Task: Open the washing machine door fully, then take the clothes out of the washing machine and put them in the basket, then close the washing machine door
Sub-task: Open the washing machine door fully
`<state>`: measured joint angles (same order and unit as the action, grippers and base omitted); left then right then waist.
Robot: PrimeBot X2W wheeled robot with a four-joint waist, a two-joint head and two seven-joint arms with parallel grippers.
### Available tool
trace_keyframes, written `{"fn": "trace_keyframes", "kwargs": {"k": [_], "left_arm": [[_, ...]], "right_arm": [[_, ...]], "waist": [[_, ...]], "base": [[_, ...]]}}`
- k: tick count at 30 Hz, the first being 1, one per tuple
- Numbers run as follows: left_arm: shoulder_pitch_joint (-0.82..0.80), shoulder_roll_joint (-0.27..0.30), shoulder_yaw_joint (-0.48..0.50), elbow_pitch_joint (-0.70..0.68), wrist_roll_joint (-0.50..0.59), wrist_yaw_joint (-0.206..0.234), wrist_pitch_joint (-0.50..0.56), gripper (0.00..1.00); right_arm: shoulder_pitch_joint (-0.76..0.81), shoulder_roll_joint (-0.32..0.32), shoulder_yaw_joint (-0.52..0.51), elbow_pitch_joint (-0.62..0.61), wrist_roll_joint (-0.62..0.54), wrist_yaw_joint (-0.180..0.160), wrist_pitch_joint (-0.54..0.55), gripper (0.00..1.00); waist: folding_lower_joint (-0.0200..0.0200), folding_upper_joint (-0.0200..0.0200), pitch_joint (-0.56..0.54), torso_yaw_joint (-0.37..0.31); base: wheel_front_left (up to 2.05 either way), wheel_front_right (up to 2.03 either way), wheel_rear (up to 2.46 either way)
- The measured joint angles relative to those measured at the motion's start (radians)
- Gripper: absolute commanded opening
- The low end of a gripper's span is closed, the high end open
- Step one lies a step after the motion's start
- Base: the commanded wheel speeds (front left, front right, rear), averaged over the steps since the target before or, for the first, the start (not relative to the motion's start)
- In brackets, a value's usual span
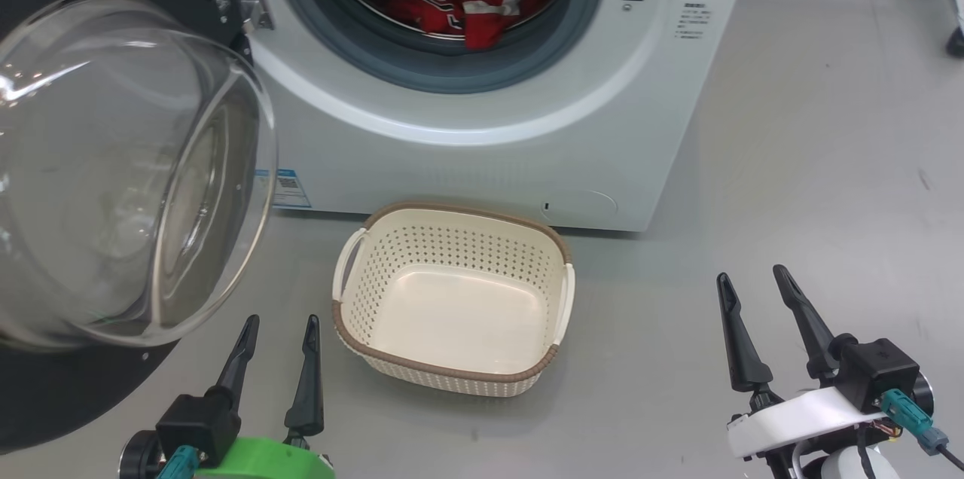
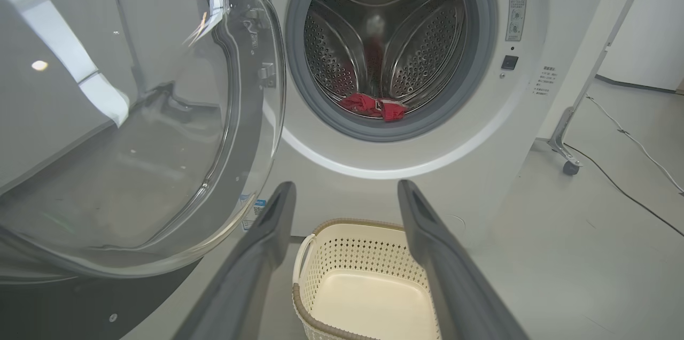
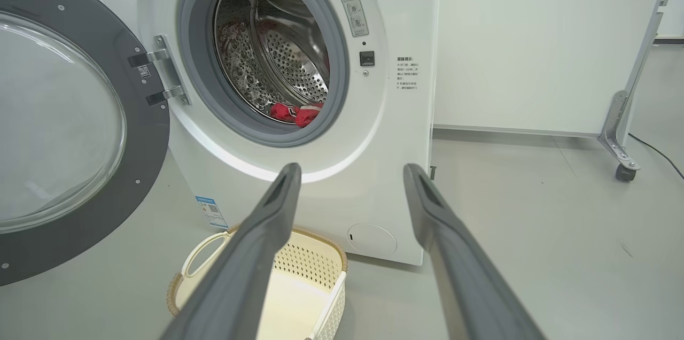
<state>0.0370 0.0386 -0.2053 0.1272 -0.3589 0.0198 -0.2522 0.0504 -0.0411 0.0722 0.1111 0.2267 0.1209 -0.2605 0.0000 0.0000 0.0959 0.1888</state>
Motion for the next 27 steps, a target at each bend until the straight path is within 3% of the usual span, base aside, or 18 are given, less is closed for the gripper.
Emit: {"fn": "trace_keyframes", "kwargs": {"k": [16,27], "left_arm": [[0.0,0.001,-0.007,0.042,0.007,0.0,0.0,1.0],[0.0,0.001,-0.027,0.07,0.01,-0.007,0.0,1.0]], "right_arm": [[0.024,0.0,0.027,-0.003,0.02,-0.025,0.0,1.0],[0.055,0.001,0.026,-0.01,0.027,-0.038,0.0,1.0]], "waist": [[0.0,0.0,-0.008,-0.137],[0.0,0.0,-0.032,-0.185]], "base": [[0.0,0.0,0.0],[0.0,0.0,0.0]]}}
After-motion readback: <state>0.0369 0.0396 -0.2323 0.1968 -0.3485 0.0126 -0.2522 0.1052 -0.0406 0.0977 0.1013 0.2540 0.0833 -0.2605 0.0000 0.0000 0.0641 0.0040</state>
